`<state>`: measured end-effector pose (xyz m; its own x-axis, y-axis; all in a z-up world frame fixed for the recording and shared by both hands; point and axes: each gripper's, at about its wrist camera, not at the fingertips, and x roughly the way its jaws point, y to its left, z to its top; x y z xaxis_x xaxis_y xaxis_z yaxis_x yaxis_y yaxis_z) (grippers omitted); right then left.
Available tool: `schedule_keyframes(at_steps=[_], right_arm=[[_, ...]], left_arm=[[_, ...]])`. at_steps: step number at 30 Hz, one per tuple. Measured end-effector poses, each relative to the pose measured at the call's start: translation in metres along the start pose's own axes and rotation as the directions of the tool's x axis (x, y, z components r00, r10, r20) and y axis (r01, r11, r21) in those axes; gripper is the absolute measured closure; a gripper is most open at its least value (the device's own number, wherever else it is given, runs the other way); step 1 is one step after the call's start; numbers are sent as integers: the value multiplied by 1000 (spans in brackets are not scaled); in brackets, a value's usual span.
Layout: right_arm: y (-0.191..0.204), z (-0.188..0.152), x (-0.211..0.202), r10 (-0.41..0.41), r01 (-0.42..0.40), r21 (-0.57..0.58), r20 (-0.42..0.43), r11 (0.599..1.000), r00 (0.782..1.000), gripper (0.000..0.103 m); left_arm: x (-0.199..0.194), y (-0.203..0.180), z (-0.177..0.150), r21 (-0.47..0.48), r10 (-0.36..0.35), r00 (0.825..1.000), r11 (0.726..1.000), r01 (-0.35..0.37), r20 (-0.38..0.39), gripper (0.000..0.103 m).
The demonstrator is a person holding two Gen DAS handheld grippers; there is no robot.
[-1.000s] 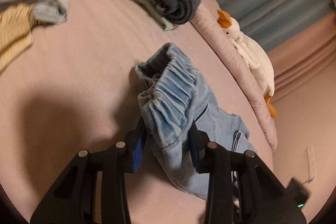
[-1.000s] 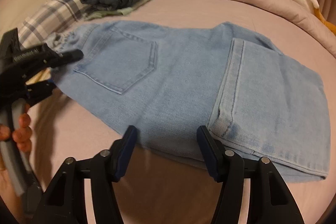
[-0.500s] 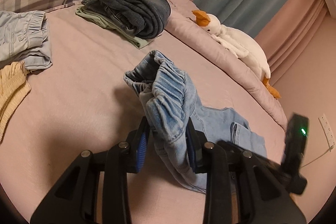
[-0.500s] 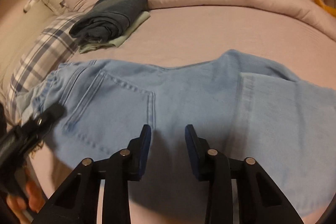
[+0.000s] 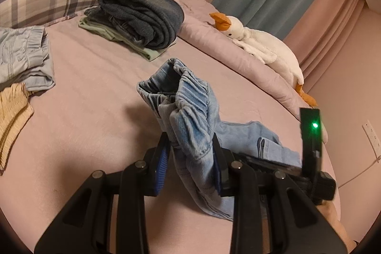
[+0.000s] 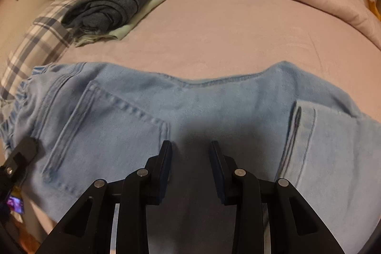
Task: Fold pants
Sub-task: 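Lift the waistband upward with the left tool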
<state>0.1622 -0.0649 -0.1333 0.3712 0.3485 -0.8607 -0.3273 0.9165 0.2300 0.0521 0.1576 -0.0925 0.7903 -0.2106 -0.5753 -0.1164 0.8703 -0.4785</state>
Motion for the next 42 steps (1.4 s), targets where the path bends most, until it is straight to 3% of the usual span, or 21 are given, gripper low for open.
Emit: schedule_keyframes(at_steps=[4,7,14,19,25,28,32,39,42], right_arm=[[5,-25,-17,72,-72,0,-13,997,997,67],[12,-44,-15,56,-58,-43,-27,997,998,68],[11,-51,-21,62,-64,-43,-37,997,997,67],[6,-70,-29,114,-114,-3,-33,993,993,67],[12,-67,-27,84,-85,-20,-41,996,996,68],[8,-68,-34,116,-116,11,-41,993,992,68],[-3,-73,-50,149,-149,55,12,987,989,67],[-40,-58,-71,286,-309,203,135,929,949,62],[-58,-58,-74,358,-395,273,175,877,917,57]], left_arm=[[-2,-6,0,25,1,1000,1000,-2,7,72],[1,-11,-1,32,7,1000,999,-7,-1,72],[0,-15,-1,49,12,1000,999,-12,2,72],[-1,-20,-3,63,10,1000,998,-10,4,72],[-4,-29,-2,92,8,1000,996,-9,9,72],[-5,-34,-2,111,14,1000,994,-15,12,72],[-6,-42,-2,141,20,1000,990,-22,16,72],[-4,-68,-3,214,11,1000,977,-15,17,72],[-2,-81,-3,250,3,1000,968,-5,10,72]])
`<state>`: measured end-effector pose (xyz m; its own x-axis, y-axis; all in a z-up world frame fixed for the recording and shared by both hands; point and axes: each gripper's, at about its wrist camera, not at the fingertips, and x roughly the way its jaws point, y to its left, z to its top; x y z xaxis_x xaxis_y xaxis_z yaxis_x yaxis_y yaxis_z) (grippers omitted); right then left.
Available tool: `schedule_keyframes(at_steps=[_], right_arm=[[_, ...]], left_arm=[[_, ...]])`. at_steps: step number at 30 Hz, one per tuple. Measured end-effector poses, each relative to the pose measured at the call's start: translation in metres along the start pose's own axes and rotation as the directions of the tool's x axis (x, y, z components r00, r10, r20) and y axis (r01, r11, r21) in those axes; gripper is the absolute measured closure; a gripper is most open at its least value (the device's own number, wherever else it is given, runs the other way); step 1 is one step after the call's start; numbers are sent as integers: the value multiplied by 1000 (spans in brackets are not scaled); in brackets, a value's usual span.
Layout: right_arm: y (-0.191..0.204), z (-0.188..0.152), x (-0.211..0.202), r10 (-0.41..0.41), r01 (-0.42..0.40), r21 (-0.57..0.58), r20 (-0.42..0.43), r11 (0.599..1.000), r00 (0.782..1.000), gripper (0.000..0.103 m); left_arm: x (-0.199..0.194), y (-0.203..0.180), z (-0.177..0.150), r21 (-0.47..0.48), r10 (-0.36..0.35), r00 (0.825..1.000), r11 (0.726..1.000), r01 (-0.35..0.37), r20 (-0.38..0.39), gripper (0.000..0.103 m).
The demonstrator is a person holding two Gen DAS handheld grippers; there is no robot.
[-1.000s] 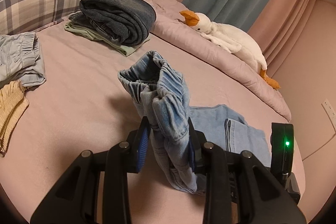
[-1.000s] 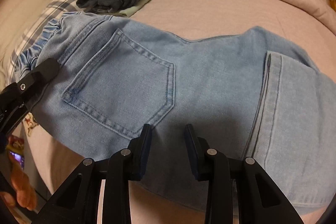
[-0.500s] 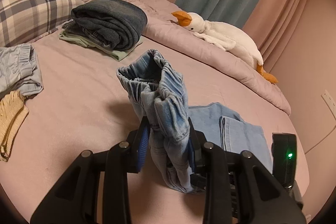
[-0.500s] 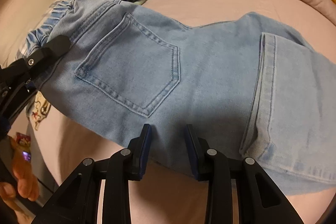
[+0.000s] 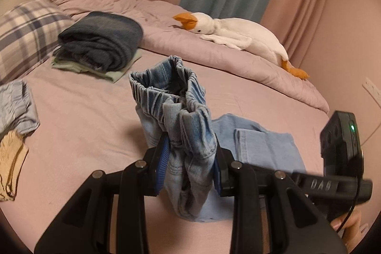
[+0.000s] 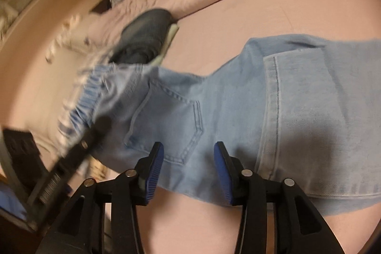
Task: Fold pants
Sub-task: 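Lift the waistband upward with the left tool, then grasp the waistband with the right tool while the left tool releases it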
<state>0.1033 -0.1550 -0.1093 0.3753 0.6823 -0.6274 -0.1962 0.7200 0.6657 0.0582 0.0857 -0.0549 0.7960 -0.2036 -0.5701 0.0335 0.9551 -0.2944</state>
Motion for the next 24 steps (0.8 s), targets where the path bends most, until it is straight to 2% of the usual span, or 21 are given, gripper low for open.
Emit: schedule_keyframes(at_steps=[2,4,6,7,10,12,14,15,16,17,18,20,23,24], right_arm=[[-7,1,-1,82,-82,68,9,994,997,55],[-12,7,0,175,-178,135,38,975,984,49],[-23,8,-4,267,-280,209,85,937,960,43],[-29,9,-5,296,-313,242,104,918,949,39],[-46,9,-8,367,-397,332,150,856,918,38],[-54,9,-10,403,-436,356,167,827,900,37],[-60,10,-9,447,-481,384,180,788,876,30],[-63,10,-6,462,-493,409,181,768,868,27],[-67,10,-7,460,-491,427,181,759,869,26],[-69,9,-6,460,-490,441,181,752,869,26],[-71,9,-4,471,-498,453,182,739,863,25],[-73,9,-5,463,-490,464,179,738,868,20],[-81,3,-13,443,-462,479,160,747,882,20],[-81,4,-12,418,-430,486,140,761,897,20]], left_arm=[[3,-12,1,38,-6,1000,999,7,-6,72],[7,-23,1,68,-15,1000,998,16,-17,72],[12,-37,0,100,-26,999,995,29,-34,72],[17,-45,-1,116,-33,998,992,38,-48,72],[26,-63,-6,156,-40,996,986,52,-79,71],[36,-76,-11,184,-36,994,981,54,-101,67],[46,-85,-16,205,-40,990,976,68,-138,66],[50,-89,-20,215,-43,987,974,75,-152,59],[53,-91,-22,214,-56,985,973,91,-163,52],[56,-91,-24,191,-88,979,974,123,-184,36],[57,-91,-26,165,-118,974,975,151,-194,33],[57,-92,-28,137,-149,968,974,179,-202,33],[55,-97,-31,161,-143,967,971,179,-210,33],[53,-97,-32,167,-142,967,970,178,-209,33]])
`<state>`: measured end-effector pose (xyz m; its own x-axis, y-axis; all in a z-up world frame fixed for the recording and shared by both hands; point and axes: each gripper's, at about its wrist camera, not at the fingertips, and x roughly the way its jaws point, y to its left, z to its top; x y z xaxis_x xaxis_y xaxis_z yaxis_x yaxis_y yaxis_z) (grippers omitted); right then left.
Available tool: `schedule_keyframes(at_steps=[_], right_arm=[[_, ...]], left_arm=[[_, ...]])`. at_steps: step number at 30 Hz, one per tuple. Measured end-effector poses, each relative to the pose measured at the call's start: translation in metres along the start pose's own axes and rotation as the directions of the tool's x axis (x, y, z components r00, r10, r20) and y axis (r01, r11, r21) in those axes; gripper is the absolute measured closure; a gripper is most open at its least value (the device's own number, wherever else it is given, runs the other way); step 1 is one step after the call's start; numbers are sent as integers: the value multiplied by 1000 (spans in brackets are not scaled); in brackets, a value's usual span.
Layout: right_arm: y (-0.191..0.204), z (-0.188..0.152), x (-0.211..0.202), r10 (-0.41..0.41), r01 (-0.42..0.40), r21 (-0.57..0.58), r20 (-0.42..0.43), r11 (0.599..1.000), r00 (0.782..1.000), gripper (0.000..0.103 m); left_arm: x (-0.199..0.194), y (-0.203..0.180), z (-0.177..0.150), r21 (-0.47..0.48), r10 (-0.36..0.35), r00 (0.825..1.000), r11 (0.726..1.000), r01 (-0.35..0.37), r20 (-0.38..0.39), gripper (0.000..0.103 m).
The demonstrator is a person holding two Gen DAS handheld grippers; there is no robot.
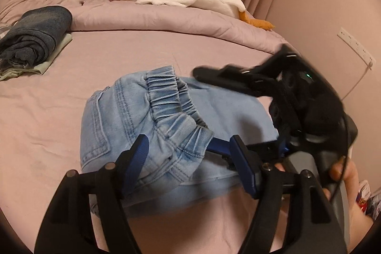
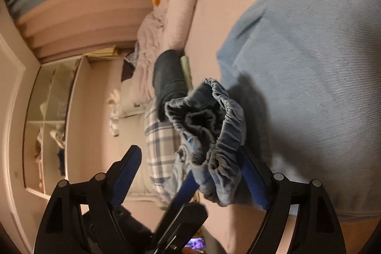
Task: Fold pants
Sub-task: 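Grasp the waistband with the right tool while the left tool releases it, then carry the waistband with the right tool over onto the cuffs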
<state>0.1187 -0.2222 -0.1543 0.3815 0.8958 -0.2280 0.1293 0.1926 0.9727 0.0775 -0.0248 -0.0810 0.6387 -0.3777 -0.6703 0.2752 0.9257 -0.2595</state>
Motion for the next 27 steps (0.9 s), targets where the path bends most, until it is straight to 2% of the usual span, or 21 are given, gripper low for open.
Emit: schedule_keyframes(at_steps=[3,5,6,7,10,11,15,18,22,27], right_arm=[[8,4,5,-112,111,-60,-10,992,994,20],[19,3,13,-201,198,-135,-6,971,980,21],[23,3,17,-233,230,-166,-1,959,972,27],[28,3,23,-277,272,-200,1,941,961,38],[38,0,34,-393,386,-291,38,875,919,59],[40,-2,35,-415,411,-315,57,856,908,60],[43,-6,33,-431,437,-349,100,829,897,66],[52,-9,26,-419,441,-382,143,812,897,69],[65,-9,9,-387,430,-408,188,805,903,70],[73,-8,-14,-360,434,-406,250,804,899,71]], left_arm=[[-8,2,-5,16,18,1000,1000,-18,-3,33],[-14,9,-10,13,39,999,999,-39,-3,33],[-16,13,-13,10,50,999,999,-50,-5,33],[-18,18,-16,3,64,998,998,-64,-7,33],[-22,34,-26,-30,104,994,994,-104,-25,33],[-23,42,-30,-51,115,993,992,-117,-32,33],[-28,60,-40,-105,129,991,986,-133,-46,33],[-31,67,-48,-128,136,989,981,-142,-61,33],[-38,73,-57,-158,146,987,975,-154,-62,33],[-42,79,-69,-194,157,985,966,-168,-73,33]])
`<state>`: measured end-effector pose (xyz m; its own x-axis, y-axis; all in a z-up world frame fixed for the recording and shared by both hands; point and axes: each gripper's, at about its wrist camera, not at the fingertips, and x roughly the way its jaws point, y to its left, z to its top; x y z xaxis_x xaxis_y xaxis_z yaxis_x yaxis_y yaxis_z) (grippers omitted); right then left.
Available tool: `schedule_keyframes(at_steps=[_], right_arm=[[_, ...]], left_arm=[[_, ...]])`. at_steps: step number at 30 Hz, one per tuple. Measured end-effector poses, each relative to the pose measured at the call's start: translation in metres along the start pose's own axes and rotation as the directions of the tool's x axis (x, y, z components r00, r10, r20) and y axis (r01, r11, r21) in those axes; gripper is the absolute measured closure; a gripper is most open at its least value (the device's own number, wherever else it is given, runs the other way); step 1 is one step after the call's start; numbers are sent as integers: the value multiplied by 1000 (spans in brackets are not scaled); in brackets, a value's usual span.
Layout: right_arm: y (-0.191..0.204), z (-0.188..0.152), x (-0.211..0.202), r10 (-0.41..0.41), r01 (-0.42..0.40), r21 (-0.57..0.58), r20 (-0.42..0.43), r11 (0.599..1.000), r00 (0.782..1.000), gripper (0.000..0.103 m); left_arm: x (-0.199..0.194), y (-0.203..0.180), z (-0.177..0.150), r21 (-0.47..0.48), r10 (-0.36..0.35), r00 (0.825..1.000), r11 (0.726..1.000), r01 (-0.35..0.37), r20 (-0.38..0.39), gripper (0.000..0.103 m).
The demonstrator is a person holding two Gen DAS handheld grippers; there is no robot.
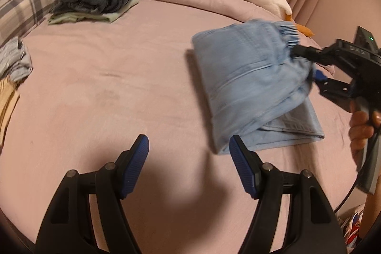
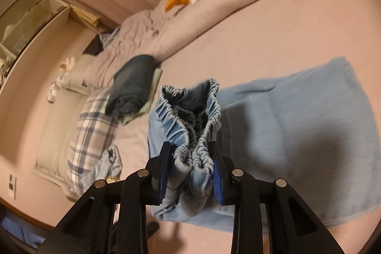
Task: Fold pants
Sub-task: 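Carry the waistband with the right tool over onto the cuffs, then open the right tool and release the waistband onto the folded jeans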
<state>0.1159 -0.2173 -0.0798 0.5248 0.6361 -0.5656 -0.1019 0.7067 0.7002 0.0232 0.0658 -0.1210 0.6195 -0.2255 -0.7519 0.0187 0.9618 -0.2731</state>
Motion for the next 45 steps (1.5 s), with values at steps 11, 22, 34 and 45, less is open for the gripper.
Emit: schedule_keyframes(at_steps=[11,22,34,45], right_arm=[[-54,12,-49,-74,61,117,103,991,992,72],[-101,7,-45,-161,147,200,60,969,985,72],[-113,-5,-68,-266,232,217,140,948,954,78],[-32,15,-62,-339,370,-153,192,917,921,78]], left_arm=[[5,-9,2,12,-10,1000,1000,10,-18,33],[28,-36,29,48,-42,999,998,44,-34,33],[70,-85,64,149,-67,996,986,75,-64,33],[111,-86,56,187,-13,986,981,44,-167,31]])
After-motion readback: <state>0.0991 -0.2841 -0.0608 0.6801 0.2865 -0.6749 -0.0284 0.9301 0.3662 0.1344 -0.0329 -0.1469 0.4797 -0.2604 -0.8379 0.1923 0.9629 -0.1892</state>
